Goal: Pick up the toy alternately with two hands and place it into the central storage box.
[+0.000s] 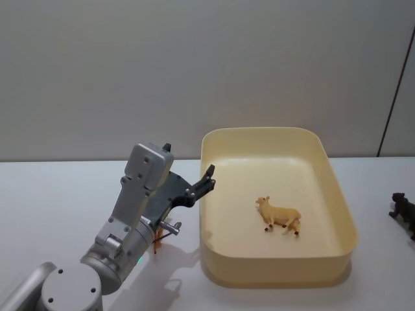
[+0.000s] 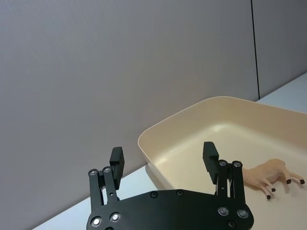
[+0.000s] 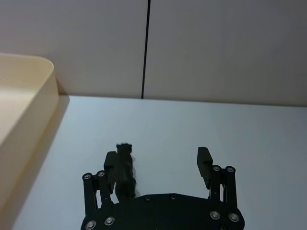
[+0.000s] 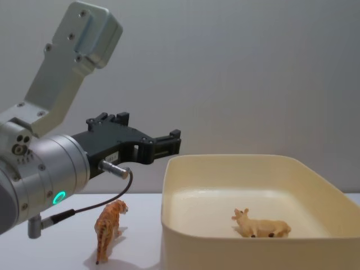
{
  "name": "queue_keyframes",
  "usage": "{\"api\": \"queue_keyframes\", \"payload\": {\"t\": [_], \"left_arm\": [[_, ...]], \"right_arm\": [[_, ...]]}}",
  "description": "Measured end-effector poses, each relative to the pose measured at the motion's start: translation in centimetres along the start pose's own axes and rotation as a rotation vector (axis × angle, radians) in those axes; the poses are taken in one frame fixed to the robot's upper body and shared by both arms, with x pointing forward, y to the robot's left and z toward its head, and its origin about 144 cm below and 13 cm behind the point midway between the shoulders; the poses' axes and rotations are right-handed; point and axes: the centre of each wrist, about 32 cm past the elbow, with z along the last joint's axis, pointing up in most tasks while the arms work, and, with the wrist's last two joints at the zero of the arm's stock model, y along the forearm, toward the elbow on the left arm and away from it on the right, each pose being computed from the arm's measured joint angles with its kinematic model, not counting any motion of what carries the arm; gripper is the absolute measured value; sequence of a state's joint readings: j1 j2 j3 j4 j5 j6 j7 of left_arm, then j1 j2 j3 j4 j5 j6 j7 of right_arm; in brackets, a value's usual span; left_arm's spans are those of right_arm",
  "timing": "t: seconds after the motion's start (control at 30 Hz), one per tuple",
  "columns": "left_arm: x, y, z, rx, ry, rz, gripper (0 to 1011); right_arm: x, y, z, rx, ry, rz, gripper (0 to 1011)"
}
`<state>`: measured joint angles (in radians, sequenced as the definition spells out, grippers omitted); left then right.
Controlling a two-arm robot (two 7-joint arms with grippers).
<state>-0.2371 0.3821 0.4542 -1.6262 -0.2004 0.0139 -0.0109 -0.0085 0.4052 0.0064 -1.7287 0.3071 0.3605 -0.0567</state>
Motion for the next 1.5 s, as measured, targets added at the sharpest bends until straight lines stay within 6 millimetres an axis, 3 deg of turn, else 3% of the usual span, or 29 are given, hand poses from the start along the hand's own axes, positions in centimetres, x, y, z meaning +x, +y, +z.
{"api": "queue_keyframes", "payload": {"t": [0.27,0.93,1.13,1.5], "left_arm": [[0.0,0.0,0.0,0.000,0.000,0.000,1001],[0.0,0.0,0.0,0.000,0.000,0.000,1001],[0.0,0.0,0.0,0.000,0.000,0.000,1001],[0.0,0.0,0.0,0.000,0.000,0.000,1001]], "right_arm": [[0.5,0.2,-1.7,-0.054,-0.042,0.008,1001],[-1.2,3.3,-3.6,-0.096,-0.090,0.064,1000],[-1.5,3.8,-3.8,-0.102,-0.095,0.069,901],[-1.8,4.3,-4.0,-0.109,-0.101,0.074,565]]}}
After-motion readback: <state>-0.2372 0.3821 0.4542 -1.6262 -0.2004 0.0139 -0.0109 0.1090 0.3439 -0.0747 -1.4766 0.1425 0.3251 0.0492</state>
